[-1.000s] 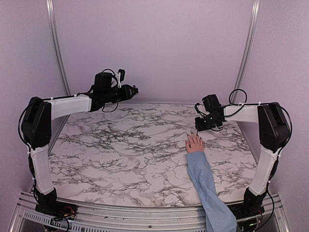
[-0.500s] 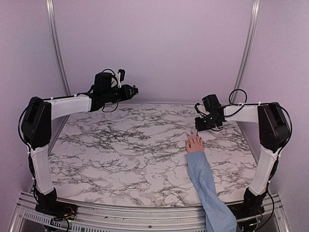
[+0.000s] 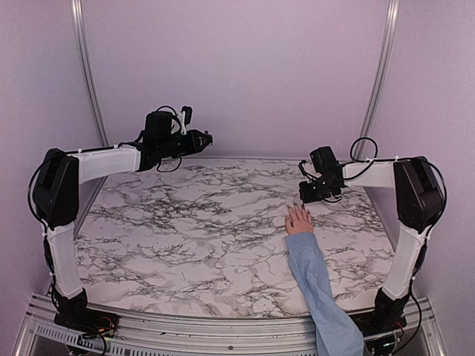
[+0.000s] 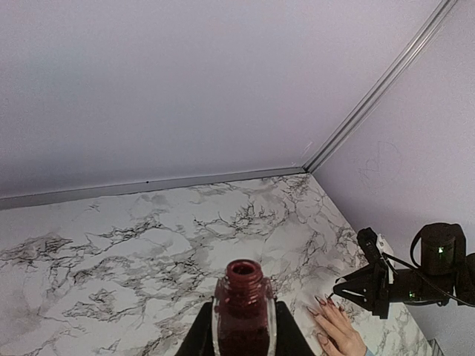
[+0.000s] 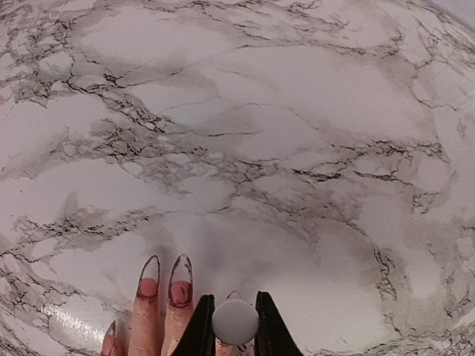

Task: Paint the nails
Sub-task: Paint the nail polish on the nail.

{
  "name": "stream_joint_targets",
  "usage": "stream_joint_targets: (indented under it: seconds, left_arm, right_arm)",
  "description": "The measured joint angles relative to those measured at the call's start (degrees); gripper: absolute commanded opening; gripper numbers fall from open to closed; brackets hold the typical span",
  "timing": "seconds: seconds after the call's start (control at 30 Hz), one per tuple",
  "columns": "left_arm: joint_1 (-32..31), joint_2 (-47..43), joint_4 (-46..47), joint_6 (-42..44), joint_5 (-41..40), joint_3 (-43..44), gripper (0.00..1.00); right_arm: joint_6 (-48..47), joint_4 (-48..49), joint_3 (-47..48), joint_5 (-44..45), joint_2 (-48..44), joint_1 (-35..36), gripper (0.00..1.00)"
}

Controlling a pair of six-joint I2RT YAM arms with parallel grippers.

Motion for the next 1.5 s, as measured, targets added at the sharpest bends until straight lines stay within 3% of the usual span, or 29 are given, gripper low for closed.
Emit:
stream_joint_targets:
  seconds: [1.5]
  left_arm:
    - [0.9,0.0,0.9,0.0,0.3,-0.9,0.00]
  right_arm:
    - [0.3,-2.1,4.9,0.0,0.9,0.0,0.00]
